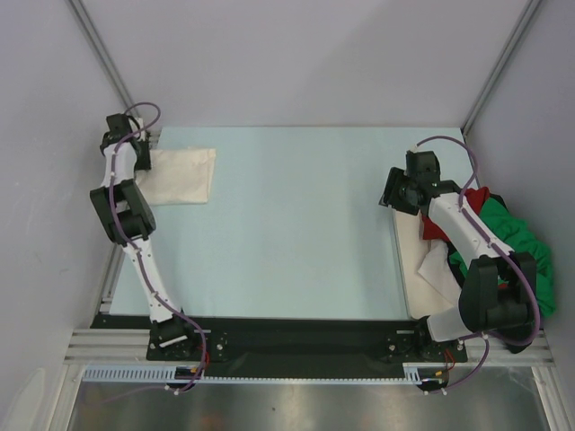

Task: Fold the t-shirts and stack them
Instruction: Neatly place the folded tshirt to the corner

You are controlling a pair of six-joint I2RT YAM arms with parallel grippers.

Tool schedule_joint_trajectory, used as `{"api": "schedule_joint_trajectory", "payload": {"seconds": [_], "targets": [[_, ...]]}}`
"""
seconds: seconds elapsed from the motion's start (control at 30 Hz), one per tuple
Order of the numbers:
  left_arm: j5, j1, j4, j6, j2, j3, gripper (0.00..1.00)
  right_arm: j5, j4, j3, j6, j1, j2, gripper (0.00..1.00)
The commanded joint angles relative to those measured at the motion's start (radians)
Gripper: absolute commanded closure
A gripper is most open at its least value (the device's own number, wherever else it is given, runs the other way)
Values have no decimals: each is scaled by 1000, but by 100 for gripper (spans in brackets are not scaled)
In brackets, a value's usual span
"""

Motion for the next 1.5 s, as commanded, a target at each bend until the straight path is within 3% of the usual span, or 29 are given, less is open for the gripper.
{"api": "schedule_joint_trajectory", "payload": {"seconds": [0.0,0.07,0.1,0.23,0.37,0.5,0.6,0.73,0.9,1.47], "targets": [[-72,3,60,17,-59,-8,44,14,-18,31,-9,-5,-40,41],[-112,-11,119,45,-105,-56,30,14,-21,28,-10,-5,-47,41],[-127,-20,154,60,-166,-136,27,14,-22,28,-7,-5,-50,41],[-170,-97,293,166,-352,-328,26,-32,-29,20,-2,-5,-60,41],[-27,-183,302,330,-554,-570,27,-42,-32,3,7,-5,-81,41],[-37,-241,224,479,-676,-814,34,-51,-26,-23,2,-3,-121,41],[-46,-243,118,458,-694,-870,48,-57,-29,-34,2,-3,-129,41],[-25,-233,118,423,-731,-975,60,-68,-18,-55,8,-2,-152,41],[-31,-183,152,378,-607,-930,70,-59,-15,-84,5,-3,-179,41],[-74,-178,208,343,-273,-585,69,3,-29,-60,-25,-5,-192,41]]}}
